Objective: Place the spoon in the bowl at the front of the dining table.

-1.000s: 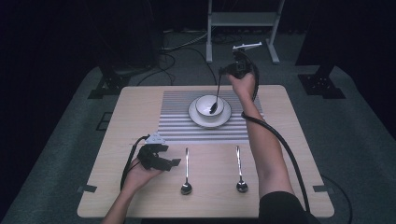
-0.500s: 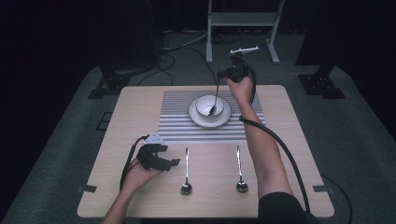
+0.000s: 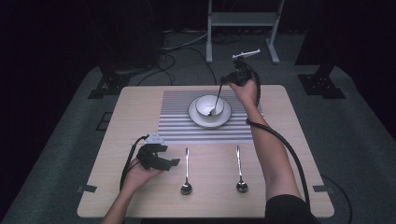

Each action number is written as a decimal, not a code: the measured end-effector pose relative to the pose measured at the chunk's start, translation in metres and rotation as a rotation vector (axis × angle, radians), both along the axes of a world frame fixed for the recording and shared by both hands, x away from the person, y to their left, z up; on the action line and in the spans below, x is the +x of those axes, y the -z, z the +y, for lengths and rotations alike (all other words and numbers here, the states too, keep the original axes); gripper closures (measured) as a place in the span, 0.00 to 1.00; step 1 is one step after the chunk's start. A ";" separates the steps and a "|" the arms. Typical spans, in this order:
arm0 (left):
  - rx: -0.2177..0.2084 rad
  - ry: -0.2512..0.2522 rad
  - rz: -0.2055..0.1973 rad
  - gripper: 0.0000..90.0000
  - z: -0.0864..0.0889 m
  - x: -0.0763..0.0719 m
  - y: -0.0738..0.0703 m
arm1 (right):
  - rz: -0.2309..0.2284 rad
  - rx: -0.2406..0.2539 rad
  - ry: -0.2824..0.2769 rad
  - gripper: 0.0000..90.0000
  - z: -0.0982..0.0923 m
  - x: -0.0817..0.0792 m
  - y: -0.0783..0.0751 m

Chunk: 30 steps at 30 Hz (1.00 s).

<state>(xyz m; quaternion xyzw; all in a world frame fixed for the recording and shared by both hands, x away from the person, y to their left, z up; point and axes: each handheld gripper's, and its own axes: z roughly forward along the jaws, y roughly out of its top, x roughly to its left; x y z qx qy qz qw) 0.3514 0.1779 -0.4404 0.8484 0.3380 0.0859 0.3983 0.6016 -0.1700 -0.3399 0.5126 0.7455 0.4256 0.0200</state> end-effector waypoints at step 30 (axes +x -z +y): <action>-0.005 -0.015 -0.001 0.19 0.003 -0.001 0.001 | 0.081 0.004 0.010 0.88 -0.033 -0.005 0.029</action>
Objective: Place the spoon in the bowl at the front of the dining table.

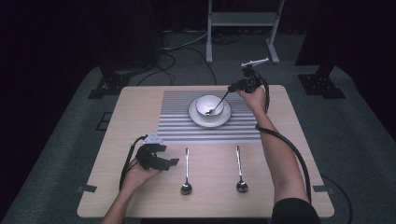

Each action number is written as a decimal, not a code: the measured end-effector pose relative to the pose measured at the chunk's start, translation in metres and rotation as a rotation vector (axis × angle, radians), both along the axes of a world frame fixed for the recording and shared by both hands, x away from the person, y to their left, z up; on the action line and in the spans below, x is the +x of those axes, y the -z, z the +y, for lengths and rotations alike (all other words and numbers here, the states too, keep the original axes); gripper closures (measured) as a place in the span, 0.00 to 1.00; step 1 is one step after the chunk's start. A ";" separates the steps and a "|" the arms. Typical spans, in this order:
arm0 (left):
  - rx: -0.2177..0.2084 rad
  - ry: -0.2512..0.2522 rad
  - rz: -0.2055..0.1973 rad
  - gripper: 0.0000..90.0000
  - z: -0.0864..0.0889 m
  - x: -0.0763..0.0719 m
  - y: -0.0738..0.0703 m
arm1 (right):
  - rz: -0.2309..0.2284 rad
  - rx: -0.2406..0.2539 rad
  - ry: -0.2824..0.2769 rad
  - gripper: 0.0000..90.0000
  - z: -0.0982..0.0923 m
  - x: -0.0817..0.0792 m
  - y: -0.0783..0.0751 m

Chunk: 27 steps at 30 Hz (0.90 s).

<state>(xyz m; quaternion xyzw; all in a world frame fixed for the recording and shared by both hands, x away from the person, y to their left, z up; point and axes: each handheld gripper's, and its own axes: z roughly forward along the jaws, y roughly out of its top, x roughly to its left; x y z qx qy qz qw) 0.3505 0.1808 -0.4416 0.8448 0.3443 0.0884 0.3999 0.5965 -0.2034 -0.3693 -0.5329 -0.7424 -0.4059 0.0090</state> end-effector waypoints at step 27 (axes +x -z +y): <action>-0.008 -0.015 0.005 0.19 0.003 0.001 -0.002 | -0.001 0.069 -0.056 0.68 -0.028 -0.045 0.015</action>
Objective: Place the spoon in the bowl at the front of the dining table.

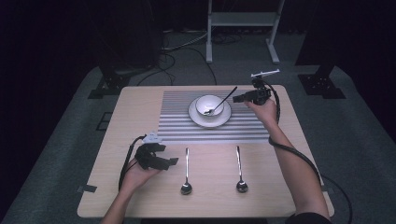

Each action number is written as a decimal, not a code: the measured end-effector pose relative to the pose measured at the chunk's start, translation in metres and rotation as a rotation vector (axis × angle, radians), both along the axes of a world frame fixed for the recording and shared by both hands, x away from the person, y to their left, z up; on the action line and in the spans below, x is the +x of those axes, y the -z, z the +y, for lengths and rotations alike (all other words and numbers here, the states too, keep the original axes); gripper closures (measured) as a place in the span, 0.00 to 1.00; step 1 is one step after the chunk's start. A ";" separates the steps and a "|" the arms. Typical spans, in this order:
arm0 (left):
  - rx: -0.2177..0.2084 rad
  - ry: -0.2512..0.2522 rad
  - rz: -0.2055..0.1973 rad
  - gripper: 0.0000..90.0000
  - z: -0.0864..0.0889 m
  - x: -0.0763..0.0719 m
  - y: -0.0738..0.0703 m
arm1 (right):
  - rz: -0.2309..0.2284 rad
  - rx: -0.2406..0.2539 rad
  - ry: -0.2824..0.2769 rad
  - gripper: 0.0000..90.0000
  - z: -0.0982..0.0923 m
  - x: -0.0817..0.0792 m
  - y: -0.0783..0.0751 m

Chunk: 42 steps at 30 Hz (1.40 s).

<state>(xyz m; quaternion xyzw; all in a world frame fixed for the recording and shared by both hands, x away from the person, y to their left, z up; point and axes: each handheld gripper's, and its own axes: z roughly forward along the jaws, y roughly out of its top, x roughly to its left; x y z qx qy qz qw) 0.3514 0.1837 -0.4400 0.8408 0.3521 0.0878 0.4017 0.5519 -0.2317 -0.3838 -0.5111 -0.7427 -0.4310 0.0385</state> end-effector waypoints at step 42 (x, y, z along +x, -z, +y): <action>0.009 -0.021 0.005 0.14 0.001 0.002 0.001 | -0.008 -0.074 -0.075 0.43 -0.013 -0.059 0.019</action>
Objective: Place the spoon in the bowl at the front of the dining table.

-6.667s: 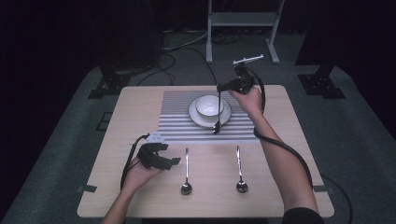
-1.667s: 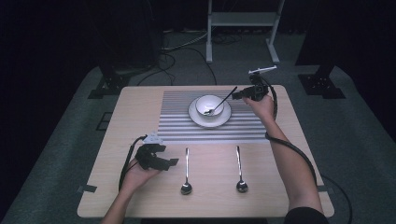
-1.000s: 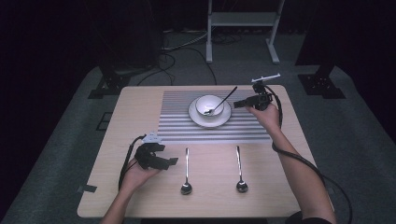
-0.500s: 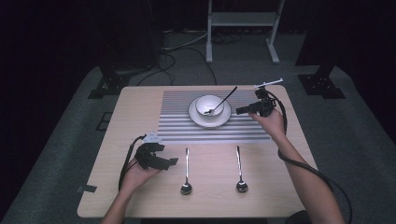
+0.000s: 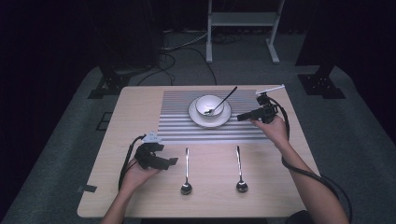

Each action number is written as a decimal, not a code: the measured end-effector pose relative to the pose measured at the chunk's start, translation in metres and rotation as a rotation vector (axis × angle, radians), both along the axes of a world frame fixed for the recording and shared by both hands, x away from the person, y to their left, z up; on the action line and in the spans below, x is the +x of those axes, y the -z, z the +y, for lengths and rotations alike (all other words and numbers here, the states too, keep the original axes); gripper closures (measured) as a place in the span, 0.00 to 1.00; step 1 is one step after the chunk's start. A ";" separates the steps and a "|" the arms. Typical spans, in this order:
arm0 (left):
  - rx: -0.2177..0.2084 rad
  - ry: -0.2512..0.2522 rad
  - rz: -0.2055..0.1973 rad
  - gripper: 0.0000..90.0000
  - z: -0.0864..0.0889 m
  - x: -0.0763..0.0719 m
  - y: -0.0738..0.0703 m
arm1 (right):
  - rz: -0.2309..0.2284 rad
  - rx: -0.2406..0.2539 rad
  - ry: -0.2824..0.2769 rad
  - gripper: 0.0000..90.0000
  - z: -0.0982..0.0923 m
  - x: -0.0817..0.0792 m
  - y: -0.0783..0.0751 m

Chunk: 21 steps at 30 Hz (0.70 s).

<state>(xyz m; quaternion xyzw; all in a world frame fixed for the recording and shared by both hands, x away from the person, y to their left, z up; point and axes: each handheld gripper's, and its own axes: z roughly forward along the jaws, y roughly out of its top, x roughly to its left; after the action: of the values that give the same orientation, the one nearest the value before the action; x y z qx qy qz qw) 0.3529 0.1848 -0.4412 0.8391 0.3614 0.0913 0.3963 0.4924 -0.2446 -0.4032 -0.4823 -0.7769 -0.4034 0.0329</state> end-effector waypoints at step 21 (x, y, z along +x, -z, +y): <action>-0.013 -0.022 0.004 0.11 0.003 0.002 0.000 | 0.011 0.038 -0.028 0.34 -0.003 -0.031 0.016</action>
<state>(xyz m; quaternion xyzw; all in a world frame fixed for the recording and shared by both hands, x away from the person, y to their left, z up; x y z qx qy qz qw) 0.3545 0.1874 -0.4411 0.8326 0.3721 0.0918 0.3998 0.4613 -0.2480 -0.4190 -0.4729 -0.7755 -0.4149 0.0522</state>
